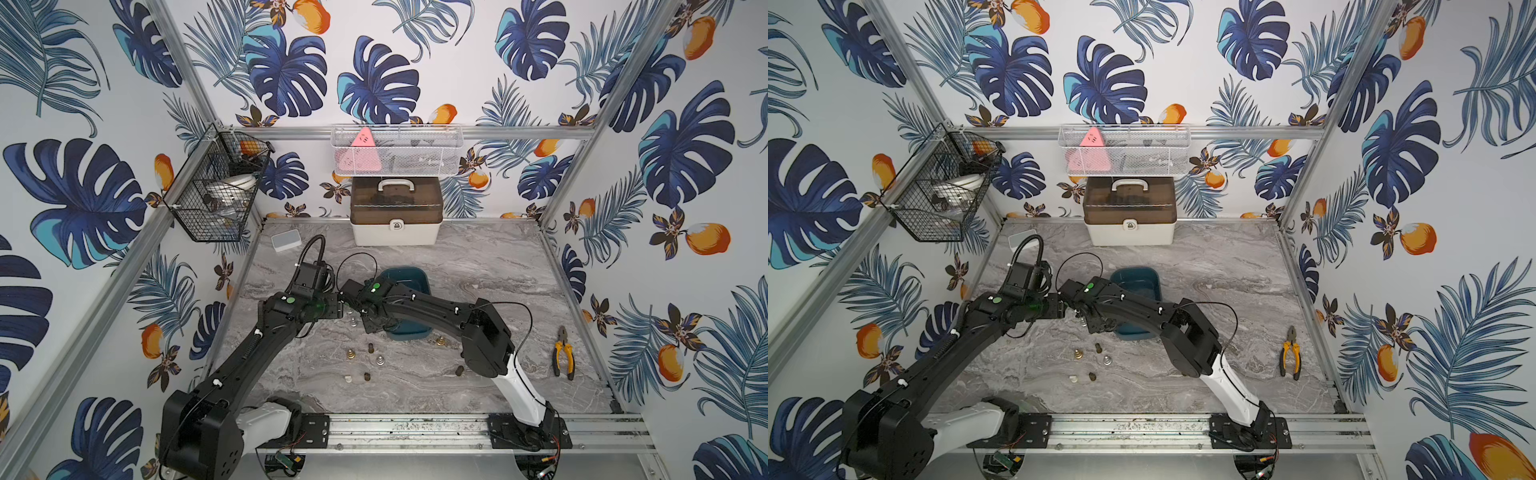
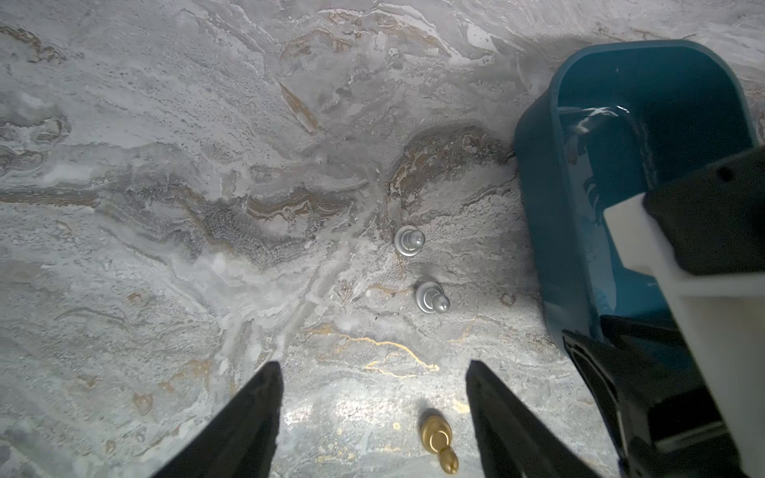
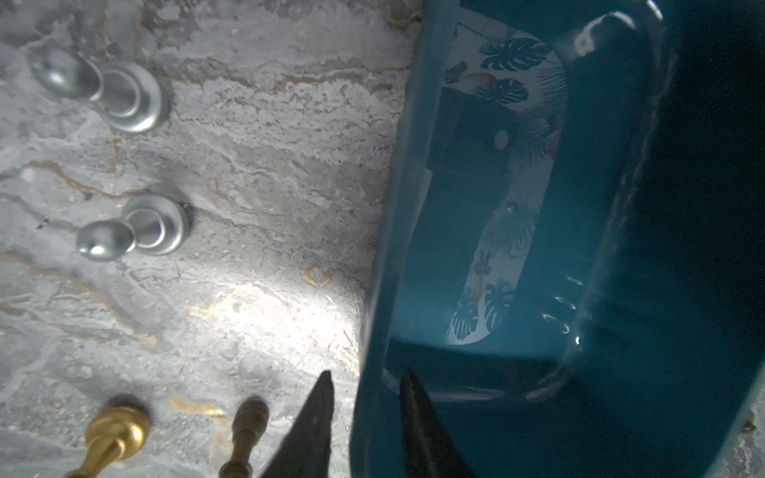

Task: Put the chess pieces into the storage box
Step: Place the storage box at the center of the board, then adjust the storage box at the center of the board.

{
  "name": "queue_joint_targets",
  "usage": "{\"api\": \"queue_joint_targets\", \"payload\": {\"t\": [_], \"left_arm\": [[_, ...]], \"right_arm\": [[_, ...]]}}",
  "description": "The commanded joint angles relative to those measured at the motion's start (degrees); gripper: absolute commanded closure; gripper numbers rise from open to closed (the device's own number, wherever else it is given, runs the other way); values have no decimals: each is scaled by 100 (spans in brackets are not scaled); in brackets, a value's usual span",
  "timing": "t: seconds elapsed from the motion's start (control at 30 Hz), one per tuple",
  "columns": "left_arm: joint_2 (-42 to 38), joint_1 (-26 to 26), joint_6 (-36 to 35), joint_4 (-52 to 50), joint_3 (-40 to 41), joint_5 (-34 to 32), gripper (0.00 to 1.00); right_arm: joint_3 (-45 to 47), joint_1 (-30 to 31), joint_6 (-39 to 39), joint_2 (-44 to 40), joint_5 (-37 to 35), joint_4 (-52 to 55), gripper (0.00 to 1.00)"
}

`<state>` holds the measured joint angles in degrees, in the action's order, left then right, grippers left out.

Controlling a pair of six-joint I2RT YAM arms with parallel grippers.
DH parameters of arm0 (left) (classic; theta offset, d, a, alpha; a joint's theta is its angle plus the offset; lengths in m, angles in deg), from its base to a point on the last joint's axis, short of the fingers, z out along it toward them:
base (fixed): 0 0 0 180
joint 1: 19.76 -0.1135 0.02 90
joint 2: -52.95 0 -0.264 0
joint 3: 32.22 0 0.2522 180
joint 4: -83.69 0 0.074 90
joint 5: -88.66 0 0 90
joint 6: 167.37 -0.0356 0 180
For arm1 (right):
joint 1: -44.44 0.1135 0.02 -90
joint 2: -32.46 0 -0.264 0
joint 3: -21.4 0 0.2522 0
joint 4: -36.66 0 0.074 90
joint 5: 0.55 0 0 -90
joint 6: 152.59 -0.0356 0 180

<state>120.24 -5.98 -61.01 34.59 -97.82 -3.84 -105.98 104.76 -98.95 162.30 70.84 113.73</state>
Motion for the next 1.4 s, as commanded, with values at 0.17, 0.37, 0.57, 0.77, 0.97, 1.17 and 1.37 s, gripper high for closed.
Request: {"api": "queue_joint_targets", "payload": {"t": [0.17, 0.37, 0.57, 0.77, 0.97, 1.17, 1.37], "left_arm": [[-22, 19, -133, 350, -57, 702, 24], [75, 57, -81, 598, -99, 1382, 23], [109, 190, -169, 554, -151, 1370, 24], [89, 189, -186, 527, -134, 1375, 24], [100, 194, -190, 527, -143, 1471, 24], [64, 192, -189, 545, -130, 1509, 24], [41, 194, -186, 549, -115, 1520, 24]], "right_arm": [[740, -494, 269, -1466, 791, -1016, 55], [2202, -1789, 610, -2780, 1259, -1903, 51], [2314, -2608, 1092, -2254, 1493, -1576, 49], [2182, -2709, 1286, -1733, 1416, -1580, 49], [2129, -2709, 1309, -1321, 1373, -1574, 56], [2382, -2868, 1113, -1257, 1481, -1843, 73], [2737, -2866, 846, -1625, 1485, -2094, 83]]}}
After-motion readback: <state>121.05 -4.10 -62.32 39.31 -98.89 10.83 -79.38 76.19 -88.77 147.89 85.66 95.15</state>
